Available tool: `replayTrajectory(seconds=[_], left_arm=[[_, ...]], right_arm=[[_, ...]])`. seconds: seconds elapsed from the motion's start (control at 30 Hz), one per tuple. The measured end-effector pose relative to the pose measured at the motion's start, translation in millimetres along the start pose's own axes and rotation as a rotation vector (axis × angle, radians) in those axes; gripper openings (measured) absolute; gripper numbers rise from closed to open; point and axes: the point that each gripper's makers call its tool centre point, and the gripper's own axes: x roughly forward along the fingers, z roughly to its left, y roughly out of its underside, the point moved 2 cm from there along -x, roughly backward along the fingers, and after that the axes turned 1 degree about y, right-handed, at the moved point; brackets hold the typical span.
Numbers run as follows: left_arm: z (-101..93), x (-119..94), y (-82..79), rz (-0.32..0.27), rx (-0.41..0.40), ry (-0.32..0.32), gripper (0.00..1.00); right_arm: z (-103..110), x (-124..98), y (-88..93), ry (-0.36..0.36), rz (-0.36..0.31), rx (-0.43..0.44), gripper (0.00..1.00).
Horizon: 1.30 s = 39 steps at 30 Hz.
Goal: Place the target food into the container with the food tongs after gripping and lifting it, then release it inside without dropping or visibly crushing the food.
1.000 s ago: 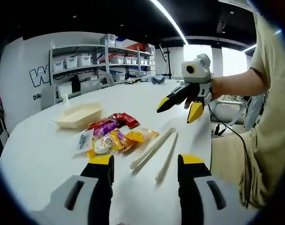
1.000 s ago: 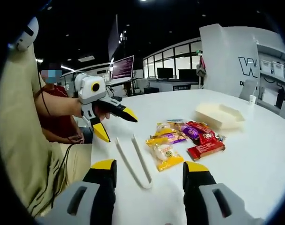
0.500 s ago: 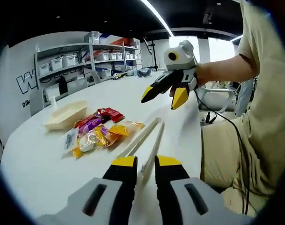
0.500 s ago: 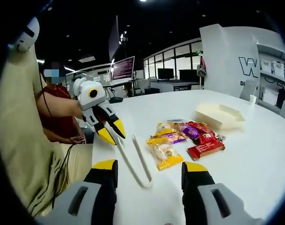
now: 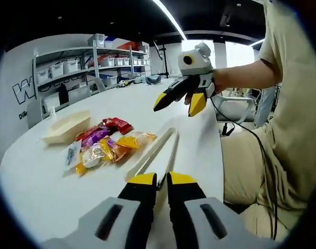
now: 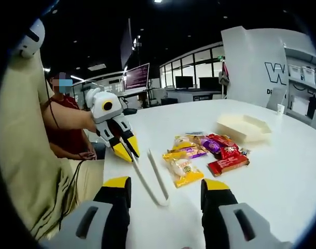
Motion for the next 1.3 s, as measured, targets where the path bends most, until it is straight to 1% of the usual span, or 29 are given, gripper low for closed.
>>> replayTrajectory(seconds=[0.2, 0.3, 0.5, 0.57, 0.7, 0.77, 0.97, 1.13, 1.3], left_arm=[[-1.6, 2.6, 1.6, 0.010, -0.003, 0.024, 0.05], [-3.7, 4.5, 5.9, 0.021, -0.005, 0.042, 0.04], [-4.8, 4.4, 6.0, 0.003, -0.019, 0.060, 0.03], [-6.6, 4.8, 5.8, -0.006, -0.029, 0.078, 0.02], [-7.4, 4.9, 6.2, -0.020, -0.024, 0.085, 0.01], [-7.9, 4.5, 5.4, -0.020, -0.005, 0.085, 0.01], [-9.7, 4.1, 4.3, -0.023, 0.013, 0.096, 0.01], [-13.6, 4.1, -1.0, -0.053, 0.008, 0.108, 0.01], [-11.5, 0.5, -13.8, -0.123, -0.029, 0.104, 0.01]], right_arm=[[-2.0, -1.8, 0.8, 0.004, -0.001, 0.006, 0.52], [-2.8, -2.0, 1.9, 0.003, -0.002, 0.011, 0.52], [-1.8, -0.5, 2.8, -0.008, -0.004, 0.014, 0.52], [-1.3, -0.2, 3.1, -0.013, -0.003, 0.014, 0.52], [-2.8, -0.3, 4.4, -0.012, -0.007, 0.020, 0.51], [-2.7, -0.4, 5.1, -0.014, -0.009, 0.026, 0.51], [-0.7, 0.1, 6.7, -0.020, -0.011, 0.037, 0.51], [0.8, -0.4, 6.4, -0.027, -0.023, 0.053, 0.51], [3.1, -0.2, 6.3, -0.035, -0.033, 0.075, 0.51]])
